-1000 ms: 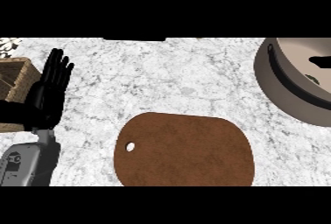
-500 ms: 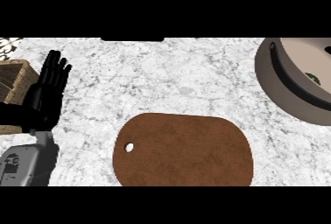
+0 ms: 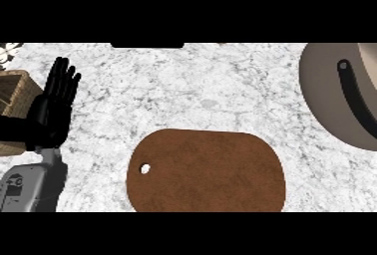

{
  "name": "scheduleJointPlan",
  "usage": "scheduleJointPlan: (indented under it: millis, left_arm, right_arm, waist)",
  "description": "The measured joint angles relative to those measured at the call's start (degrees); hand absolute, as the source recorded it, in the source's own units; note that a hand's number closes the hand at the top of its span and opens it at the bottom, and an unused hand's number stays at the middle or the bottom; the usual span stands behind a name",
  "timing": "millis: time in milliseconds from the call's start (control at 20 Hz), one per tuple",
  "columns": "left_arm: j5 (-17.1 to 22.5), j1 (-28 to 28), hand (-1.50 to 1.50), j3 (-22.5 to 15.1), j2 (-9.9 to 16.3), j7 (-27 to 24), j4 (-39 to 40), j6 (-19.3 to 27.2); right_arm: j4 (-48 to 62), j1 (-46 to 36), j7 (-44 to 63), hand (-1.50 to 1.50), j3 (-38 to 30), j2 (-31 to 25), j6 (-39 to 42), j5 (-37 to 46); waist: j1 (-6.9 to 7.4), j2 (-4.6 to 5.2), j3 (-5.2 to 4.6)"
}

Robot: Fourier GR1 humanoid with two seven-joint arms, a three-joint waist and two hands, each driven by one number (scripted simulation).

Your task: Pick the squash from the cutting board and place it in the pot

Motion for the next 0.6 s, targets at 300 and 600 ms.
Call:
scheduleJointPlan:
  millis: [300, 600]
  left_arm:
    - [-0.55, 0.37, 0.00, -0.39, -0.28, 1.23, -1.41, 0.35]
    - [-0.56, 0.21, 0.00, 0.04, -0.54, 1.11, -1.37, 0.06]
  right_arm:
    - [-7.23, 9.97, -1.78, -1.50, -2.42, -0.02, 3.75, -5.27]
    - [-10.12, 18.66, -3.92, -1.50, -5.67, -1.92, 8.79, -11.89]
  waist:
    - [0.00, 0.36, 0.63]
    - [0.29, 0.75, 1.15]
